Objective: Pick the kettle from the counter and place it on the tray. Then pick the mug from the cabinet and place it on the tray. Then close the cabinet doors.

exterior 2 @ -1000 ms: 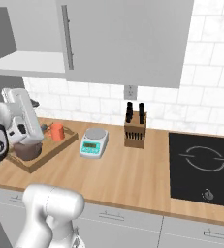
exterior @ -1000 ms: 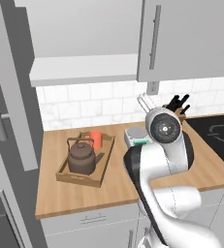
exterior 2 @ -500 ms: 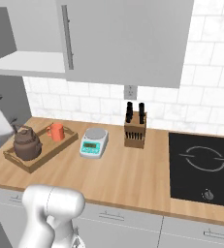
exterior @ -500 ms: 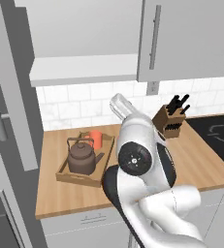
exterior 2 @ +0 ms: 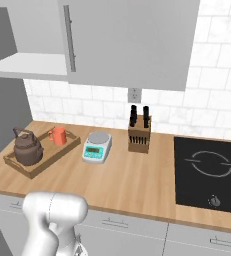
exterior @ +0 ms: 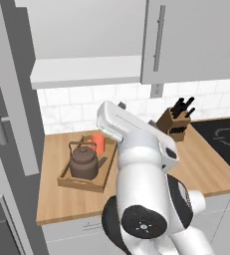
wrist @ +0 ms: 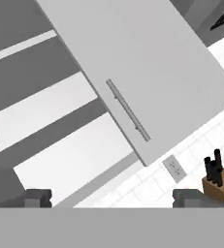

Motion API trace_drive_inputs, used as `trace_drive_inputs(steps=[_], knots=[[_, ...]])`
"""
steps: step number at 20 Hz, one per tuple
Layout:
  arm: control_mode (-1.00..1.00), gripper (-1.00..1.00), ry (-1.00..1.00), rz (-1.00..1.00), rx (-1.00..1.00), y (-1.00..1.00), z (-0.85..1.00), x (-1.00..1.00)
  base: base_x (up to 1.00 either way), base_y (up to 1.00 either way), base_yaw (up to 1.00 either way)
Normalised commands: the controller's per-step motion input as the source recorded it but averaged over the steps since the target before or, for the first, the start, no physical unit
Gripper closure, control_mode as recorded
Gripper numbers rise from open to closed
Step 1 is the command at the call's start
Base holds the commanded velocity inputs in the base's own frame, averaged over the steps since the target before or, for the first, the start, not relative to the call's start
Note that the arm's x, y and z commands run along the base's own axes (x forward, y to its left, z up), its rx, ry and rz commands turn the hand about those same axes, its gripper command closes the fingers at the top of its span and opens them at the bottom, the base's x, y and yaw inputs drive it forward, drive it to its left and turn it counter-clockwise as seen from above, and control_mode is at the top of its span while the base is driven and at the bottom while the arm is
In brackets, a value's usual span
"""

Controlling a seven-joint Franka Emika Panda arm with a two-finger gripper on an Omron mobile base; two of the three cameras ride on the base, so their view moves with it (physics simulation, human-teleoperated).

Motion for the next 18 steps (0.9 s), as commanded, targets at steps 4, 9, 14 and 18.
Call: trace_drive_inputs(steps=[4, 9, 14, 18], knots=[[-1.00, -1.00, -0.23, 0.17, -0.21, 0.57, 0.00, -0.69, 0.00, 0.00, 0.00], [-1.00, -1.00, -0.18, 0.30, -0.17, 0.59, 0.00, -0.41, 0.00, 0.00, 0.00], [-1.00, -1.00, -0.14, 0.40, -0.11, 0.55, 0.00, -0.13, 0.00, 0.00, 0.00], [-1.00, -1.00, -0.11, 0.38, -0.11, 0.57, 0.00, -0.04, 0.00, 0.00, 0.00]])
